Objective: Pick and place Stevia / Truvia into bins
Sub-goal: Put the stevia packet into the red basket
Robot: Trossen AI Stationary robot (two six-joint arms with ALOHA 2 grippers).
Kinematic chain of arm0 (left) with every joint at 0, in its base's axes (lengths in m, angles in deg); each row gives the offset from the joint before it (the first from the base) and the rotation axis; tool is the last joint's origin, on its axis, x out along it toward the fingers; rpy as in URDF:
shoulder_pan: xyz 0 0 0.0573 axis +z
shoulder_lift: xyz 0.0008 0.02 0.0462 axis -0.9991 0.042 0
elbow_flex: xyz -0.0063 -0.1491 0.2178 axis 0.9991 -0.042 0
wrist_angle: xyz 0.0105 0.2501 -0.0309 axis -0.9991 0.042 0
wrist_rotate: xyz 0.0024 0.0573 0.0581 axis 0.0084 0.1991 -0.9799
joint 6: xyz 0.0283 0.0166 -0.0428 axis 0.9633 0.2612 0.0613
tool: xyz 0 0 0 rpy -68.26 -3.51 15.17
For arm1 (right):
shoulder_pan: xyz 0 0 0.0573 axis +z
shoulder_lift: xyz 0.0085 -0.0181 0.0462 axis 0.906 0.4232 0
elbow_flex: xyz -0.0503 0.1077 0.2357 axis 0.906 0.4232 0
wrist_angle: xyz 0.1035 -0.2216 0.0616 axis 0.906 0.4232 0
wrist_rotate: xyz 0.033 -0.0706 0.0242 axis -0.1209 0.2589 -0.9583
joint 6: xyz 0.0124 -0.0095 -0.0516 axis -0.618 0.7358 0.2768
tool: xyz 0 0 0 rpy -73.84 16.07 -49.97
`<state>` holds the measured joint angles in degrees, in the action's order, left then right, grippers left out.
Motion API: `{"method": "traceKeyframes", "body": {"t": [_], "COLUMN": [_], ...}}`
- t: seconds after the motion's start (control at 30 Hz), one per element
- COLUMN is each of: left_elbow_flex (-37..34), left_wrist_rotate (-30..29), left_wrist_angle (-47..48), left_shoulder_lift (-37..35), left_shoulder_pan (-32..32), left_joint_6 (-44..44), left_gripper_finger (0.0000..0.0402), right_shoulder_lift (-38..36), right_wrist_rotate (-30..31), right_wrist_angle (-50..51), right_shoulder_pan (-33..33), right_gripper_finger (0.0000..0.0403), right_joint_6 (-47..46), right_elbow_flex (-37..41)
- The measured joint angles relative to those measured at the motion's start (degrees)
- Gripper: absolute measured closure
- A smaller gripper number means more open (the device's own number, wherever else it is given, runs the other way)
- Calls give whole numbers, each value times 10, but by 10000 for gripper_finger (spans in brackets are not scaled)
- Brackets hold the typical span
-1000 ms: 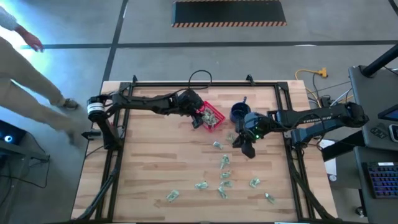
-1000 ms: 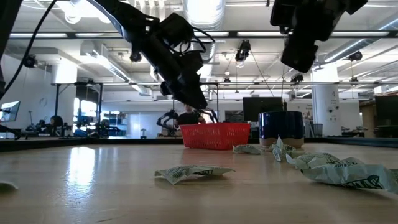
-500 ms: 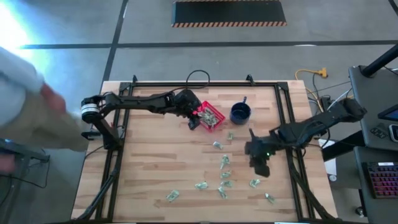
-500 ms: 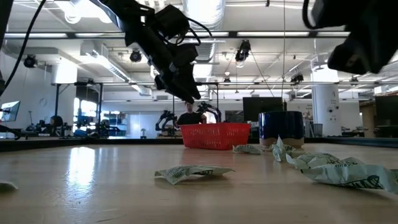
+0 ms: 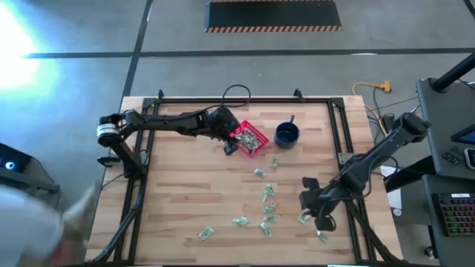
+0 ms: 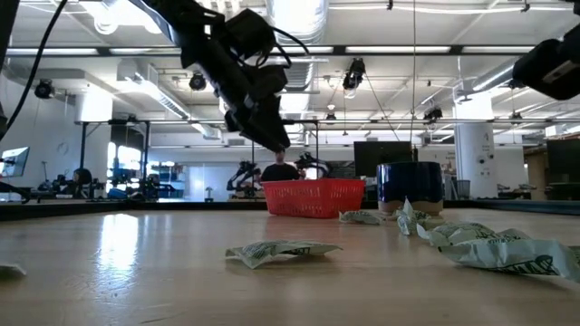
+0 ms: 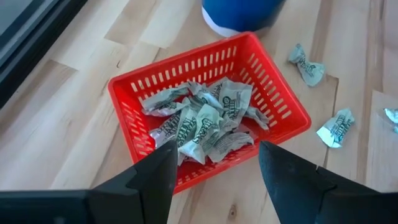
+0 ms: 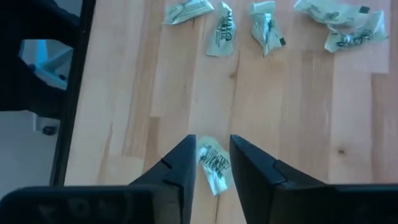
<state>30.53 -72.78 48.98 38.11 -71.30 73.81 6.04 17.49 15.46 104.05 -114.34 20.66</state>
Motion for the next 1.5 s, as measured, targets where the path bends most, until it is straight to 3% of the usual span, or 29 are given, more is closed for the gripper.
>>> {"method": "traceKeyframes", "body": {"t": [0.43, 0.73, 1.03, 1.5], "left_elbow_flex": [-16, -21, -21, -21], "left_wrist_rotate": [-1, 0, 0, 0], "left_wrist_angle": [1, 2, 0, -2], "left_shoulder_lift": [0, 0, 0, 0], "left_shoulder_pan": [0, -3, -3, -3], "left_joint_6": [-13, -18, -19, -18], "left_gripper_finger": [194, 194, 194, 194], "right_shoulder_lift": [112, 191, 212, 171], "right_wrist_rotate": [-18, -32, -15, 10], "right_wrist_angle": [-41, -39, -24, -9], "right_shoulder_pan": [3, 8, 26, 33], "right_gripper_finger": [223, 205, 236, 373], "right_joint_6": [4, -17, -79, -89], "right_elbow_flex": [11, 11, 8, 13]}}
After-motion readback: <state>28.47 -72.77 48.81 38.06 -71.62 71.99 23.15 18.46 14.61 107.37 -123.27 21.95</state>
